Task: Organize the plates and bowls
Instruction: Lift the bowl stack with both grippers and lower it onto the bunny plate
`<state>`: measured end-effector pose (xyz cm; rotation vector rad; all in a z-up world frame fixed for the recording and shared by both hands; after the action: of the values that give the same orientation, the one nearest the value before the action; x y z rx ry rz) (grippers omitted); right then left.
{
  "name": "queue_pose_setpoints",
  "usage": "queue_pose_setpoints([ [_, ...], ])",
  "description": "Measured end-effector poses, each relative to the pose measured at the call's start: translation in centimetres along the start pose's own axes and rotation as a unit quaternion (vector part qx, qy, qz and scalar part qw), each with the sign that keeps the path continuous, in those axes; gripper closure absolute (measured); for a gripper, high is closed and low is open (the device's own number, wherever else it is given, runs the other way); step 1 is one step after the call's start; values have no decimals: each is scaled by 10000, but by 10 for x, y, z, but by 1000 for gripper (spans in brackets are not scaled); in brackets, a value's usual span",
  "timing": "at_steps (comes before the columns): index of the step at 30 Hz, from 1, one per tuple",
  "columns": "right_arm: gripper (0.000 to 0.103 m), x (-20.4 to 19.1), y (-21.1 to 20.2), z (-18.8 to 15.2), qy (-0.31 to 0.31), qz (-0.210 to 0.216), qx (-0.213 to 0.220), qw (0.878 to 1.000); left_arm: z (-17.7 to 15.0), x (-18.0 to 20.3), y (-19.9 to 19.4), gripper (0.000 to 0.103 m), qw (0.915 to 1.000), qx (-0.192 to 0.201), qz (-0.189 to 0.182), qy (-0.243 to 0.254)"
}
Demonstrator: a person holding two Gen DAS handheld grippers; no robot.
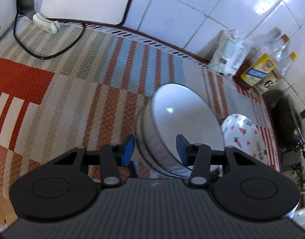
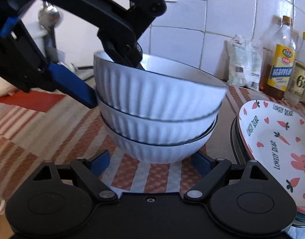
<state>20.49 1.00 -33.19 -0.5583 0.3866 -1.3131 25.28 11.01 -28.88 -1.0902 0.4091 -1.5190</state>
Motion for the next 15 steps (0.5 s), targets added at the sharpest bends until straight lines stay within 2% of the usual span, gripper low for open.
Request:
queue_pose_setpoints([
  [7,12,2,8,5,249,-189,3,9995,6,-13,19,58,9998,-135,-44,-112],
  [10,10,1,10,5,246,-285,39,9993,4,-11,27,68,9992,-308,-232,60],
  [13,7,0,15,6,263,-346,54,9990,4,-10,29,70,9993,-225,-194,232],
  [15,7,0,19,9,300,-412,36,9987,4,-13,29,70,9995,-188,-242,125],
])
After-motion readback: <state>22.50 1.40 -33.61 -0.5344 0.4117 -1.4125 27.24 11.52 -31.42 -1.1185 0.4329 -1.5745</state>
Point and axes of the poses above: each gripper's, at about its wrist camera, not at the fingertips, and y roughly the way its jaws point, x to its right, z to its top, the point moved 8 cm from there along y, roughly the way its jaws point, and after that the axes turned 7 degrees about x, right-handed, at the moved point
